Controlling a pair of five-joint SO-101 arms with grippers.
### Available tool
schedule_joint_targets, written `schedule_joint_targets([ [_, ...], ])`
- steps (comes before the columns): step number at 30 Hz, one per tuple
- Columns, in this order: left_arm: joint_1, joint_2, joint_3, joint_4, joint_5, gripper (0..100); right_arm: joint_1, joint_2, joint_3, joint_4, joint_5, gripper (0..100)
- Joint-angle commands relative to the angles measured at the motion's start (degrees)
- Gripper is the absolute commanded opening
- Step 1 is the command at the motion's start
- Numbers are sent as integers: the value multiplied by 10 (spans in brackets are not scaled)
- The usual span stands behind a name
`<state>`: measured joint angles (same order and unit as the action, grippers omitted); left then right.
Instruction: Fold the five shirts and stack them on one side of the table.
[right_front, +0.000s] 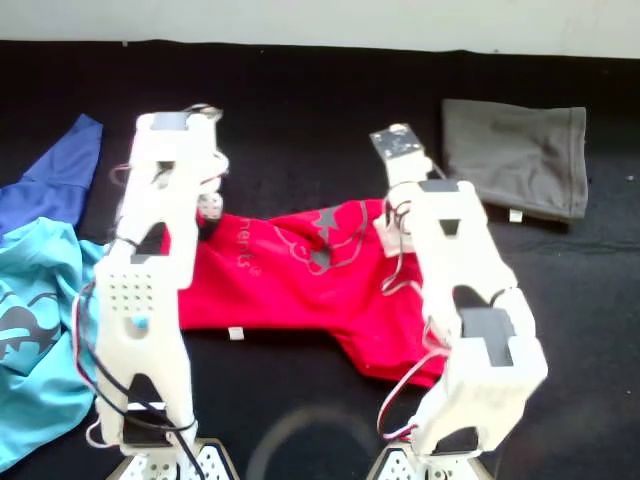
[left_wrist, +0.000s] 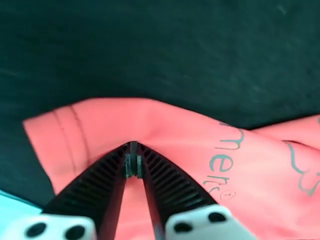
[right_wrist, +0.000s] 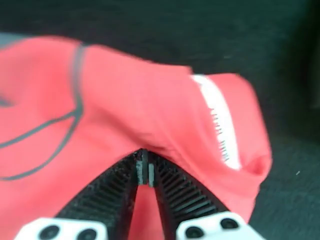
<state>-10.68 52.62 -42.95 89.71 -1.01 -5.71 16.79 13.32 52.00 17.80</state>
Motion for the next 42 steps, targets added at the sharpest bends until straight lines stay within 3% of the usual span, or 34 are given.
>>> schedule_joint_targets([
  [1, -65, 40, -78, -6, -20, 8, 43, 41, -80, -7, -2, 6],
  [5, -95, 80, -160, 18, -21, 8, 54, 58, -124, 20, -1, 6],
  [11, -65, 89, -281, 115, -20, 8, 34, 57, -206, 128, -3, 6],
  [17, -56, -6, -255, 120, -20, 8, 23, 58, -353, 229, -4, 6],
  [22, -24, -50, -221, 95, -19, 8, 3, 70, -406, 191, -4, 6],
  [29, -7, 61, -198, 11, 11, 8, -33, 193, -413, 170, -4, 6],
  [42, -87, 87, -197, -52, -38, 8, 49, 271, -413, 89, -1, 6],
])
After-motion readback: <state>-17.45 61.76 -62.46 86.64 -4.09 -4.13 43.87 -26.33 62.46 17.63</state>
